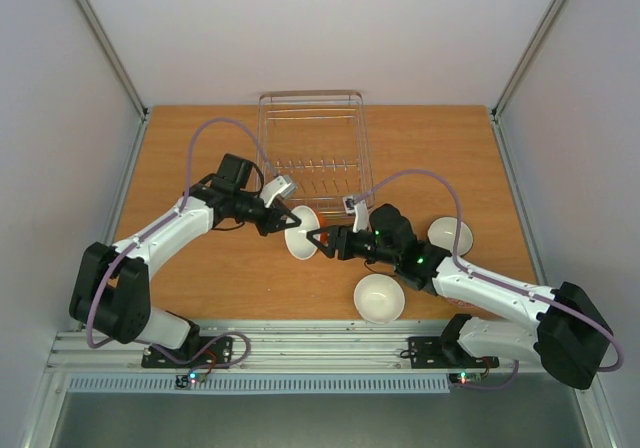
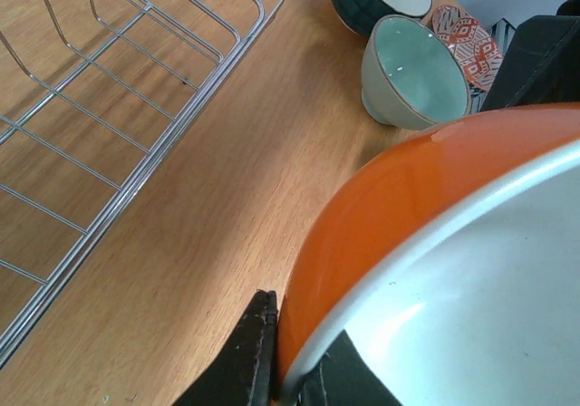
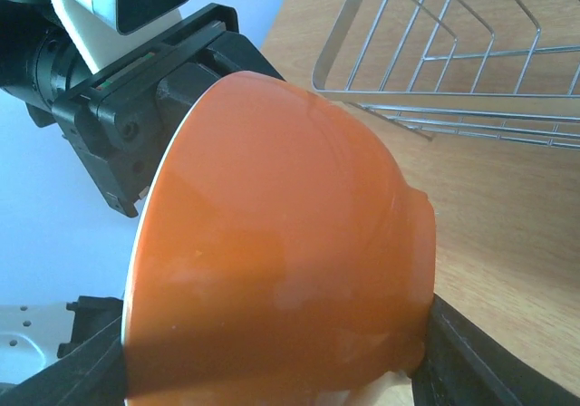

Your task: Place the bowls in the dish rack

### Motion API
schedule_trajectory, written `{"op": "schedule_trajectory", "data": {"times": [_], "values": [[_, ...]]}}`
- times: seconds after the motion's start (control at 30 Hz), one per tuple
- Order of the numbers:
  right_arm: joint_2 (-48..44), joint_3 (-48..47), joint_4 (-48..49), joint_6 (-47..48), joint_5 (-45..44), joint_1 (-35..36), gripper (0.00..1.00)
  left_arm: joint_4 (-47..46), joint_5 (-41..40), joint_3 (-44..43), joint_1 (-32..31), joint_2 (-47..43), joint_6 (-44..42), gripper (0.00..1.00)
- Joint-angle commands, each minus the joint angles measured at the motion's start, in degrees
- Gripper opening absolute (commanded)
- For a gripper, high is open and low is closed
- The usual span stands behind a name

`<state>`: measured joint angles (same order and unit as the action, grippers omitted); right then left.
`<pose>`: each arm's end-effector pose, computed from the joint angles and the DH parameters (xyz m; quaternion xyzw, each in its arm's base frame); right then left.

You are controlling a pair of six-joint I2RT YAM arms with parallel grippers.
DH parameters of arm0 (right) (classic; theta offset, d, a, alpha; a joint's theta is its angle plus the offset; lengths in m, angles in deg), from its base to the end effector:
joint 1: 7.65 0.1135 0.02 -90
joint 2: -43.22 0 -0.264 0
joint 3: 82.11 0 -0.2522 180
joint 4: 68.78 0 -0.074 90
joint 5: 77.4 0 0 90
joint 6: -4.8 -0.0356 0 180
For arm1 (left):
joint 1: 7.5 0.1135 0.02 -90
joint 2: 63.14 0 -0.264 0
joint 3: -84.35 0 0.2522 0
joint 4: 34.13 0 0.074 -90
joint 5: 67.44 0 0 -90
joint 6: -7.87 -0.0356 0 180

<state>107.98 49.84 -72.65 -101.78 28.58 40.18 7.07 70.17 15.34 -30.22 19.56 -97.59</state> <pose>0.1608 0.1921 0.2417 -0.2955 0.7627 0.3972 0.4162 0.2554 -0.1354 0.2355 0.4003 0.7845 -0.4015 0.2510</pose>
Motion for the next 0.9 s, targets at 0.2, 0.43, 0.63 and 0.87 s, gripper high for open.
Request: {"op": "schedule_trajectory", "data": {"times": [0.2, 0.43, 0.63, 0.87], "values": [[0.8, -2.2, 1.9, 2.1, 3.6, 0.5, 0.01, -2.6, 4.9, 0.7, -0.5, -2.9, 1.1, 0.08], [1.0, -6.8, -7.2, 6.5, -1.7, 0.6, 0.01, -3.7, 1.1, 1.1, -0.5, -4.4, 1.8, 0.80], [2.2, -12.8, -17.6, 11.3, -9.7, 0.8, 0.01, -8.2, -12.3, 2.3, 0.3, -8.1, 5.3, 0.91], [10.4, -22.6, -25.0, 15.5, -18.2, 1.5, 0.01, -13.7, -39.8, 3.4, 1.8, -14.1, 9.0, 0.92]]}}
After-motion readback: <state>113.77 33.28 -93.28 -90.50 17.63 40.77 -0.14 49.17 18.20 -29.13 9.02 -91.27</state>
